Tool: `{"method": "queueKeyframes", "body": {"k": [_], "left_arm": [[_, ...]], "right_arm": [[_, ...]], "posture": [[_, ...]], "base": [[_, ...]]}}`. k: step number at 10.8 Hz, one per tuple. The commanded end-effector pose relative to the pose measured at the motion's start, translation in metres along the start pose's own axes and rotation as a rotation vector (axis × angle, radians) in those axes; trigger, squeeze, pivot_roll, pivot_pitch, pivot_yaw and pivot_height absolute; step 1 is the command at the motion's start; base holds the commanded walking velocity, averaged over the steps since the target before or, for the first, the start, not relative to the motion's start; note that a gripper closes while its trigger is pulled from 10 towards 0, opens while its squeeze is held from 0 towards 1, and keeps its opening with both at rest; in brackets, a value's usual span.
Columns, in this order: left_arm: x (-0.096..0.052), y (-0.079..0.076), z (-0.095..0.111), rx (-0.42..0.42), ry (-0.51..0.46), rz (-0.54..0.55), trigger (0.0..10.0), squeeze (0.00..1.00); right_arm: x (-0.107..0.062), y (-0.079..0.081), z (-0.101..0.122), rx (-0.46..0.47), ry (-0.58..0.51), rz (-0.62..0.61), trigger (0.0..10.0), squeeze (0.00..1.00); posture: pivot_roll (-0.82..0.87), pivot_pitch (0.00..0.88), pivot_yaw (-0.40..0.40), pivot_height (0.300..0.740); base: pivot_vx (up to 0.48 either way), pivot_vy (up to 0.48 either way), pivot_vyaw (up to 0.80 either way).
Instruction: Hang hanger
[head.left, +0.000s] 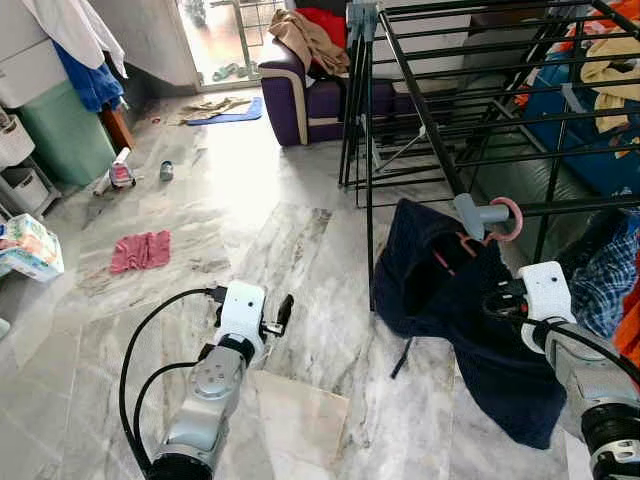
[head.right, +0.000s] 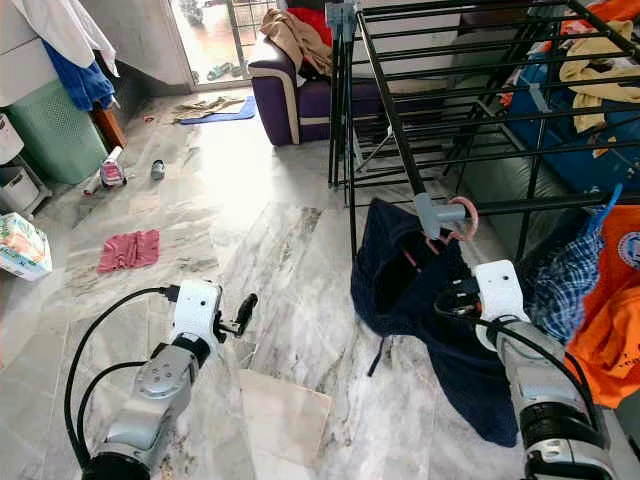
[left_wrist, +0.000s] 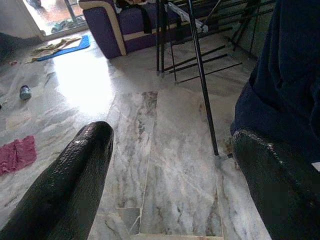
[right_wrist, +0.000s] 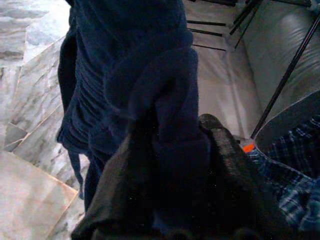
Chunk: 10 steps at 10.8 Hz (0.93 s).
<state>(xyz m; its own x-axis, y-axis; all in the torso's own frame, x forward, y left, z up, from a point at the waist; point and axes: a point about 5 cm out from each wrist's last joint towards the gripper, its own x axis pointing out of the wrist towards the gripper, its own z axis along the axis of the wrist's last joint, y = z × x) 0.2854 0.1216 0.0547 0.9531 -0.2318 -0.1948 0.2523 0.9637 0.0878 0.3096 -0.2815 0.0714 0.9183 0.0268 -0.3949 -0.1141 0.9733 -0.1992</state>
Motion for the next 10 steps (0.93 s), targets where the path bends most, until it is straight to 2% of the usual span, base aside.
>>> {"method": "queueKeyframes", "body": {"k": [1,6,8,10], "left_arm": [[-0.002,0.003,-0.007,0.017,0.035,-0.004,10.0,0.00],[-0.003,0.002,-0.008,0.018,0.044,-0.002,10.0,0.00],[-0.002,0.000,-0.009,0.019,0.050,-0.004,10.0,0.00],[-0.001,-0.002,-0.010,0.019,0.053,-0.007,10.0,0.00]], "right_arm": [[-0.001,-0.001,-0.003,0.023,0.015,0.008,0.0,0.00],[-0.004,0.011,-0.019,0.030,0.045,0.023,0.0,0.00],[-0.006,0.011,-0.022,0.008,0.057,0.004,0.0,0.00],[-0.006,0.007,-0.019,-0.004,0.025,-0.050,0.0,0.00]], "posture": [[-0.11,0.000,0.089,0.740],[-0.11,0.000,0.089,0.740],[-0.11,0.000,0.089,0.740],[-0.12,0.000,0.083,0.740]], "base": [[0.000,0.000,0.00],[0.000,0.000,0.00],[0.000,0.000,0.00],[0.000,0.000,0.00]]}}
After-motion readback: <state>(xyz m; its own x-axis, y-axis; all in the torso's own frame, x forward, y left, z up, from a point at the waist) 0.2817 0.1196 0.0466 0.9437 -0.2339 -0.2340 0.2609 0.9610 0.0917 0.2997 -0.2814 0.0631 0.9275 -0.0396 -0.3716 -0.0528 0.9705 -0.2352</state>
